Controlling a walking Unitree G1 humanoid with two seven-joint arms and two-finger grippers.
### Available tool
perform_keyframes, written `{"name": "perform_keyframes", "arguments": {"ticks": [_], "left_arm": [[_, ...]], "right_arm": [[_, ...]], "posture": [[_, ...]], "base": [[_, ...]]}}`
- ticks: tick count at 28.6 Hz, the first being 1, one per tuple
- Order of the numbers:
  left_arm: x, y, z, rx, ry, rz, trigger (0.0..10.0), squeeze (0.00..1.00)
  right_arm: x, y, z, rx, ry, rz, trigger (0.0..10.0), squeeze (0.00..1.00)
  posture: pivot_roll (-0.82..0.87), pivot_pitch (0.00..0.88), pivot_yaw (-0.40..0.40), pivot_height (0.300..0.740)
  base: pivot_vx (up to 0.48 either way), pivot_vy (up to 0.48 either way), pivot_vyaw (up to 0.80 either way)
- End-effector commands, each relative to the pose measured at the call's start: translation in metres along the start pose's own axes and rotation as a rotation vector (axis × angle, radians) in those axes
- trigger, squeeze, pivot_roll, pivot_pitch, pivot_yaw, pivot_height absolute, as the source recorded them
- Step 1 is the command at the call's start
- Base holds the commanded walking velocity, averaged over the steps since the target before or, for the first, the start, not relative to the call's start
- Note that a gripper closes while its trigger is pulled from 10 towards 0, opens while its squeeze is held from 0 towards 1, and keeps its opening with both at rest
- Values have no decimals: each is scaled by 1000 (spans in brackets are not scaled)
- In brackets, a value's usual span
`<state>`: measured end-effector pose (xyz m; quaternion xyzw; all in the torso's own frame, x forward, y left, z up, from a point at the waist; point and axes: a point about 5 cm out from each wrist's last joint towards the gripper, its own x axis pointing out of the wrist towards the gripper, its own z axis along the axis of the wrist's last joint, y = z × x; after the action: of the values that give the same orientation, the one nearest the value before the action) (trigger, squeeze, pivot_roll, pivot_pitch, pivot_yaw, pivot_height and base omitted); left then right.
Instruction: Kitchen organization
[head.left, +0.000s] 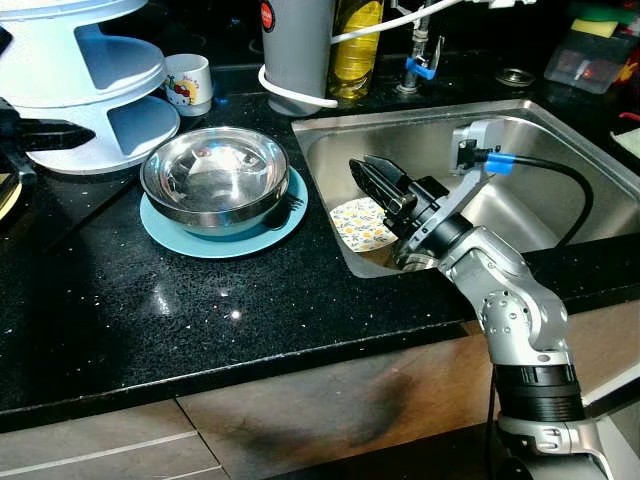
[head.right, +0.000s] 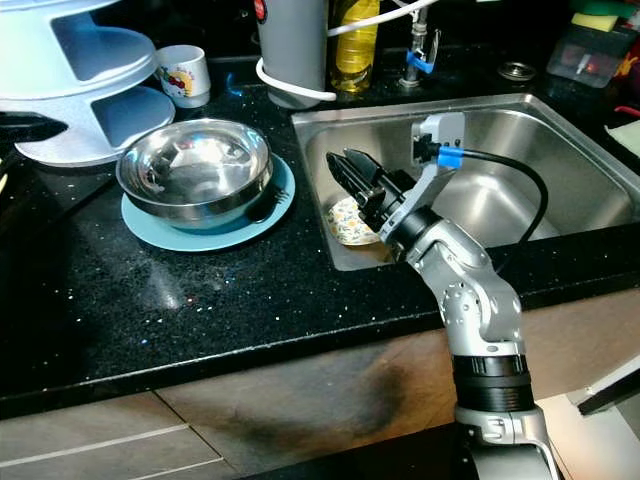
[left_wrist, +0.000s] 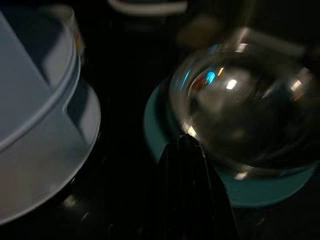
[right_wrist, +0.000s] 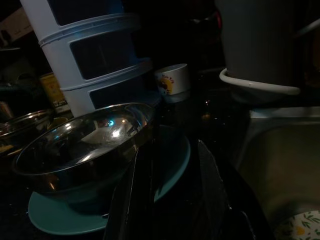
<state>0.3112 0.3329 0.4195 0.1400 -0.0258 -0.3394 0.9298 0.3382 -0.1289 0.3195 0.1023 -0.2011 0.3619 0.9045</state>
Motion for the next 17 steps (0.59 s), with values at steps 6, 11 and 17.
{"name": "perform_keyframes", "arguments": {"ticks": [6,11,17], "left_arm": [[-9,-12,20,-151,-354,-193,0,0],[-7,-20,19,-245,-472,-300,0,0],[-8,-30,12,-345,-543,-385,0,0]], "right_arm": [[3,4,4,16,-25,18,10000,0],[3,6,5,23,-35,19,10000,0],[5,9,5,31,-43,24,10000,0]], "posture": [[30,245,-8,740],[28,237,-7,740],[29,236,-6,740]], "base": [[0,0,0],[0,0,0],[0,0,0]]}}
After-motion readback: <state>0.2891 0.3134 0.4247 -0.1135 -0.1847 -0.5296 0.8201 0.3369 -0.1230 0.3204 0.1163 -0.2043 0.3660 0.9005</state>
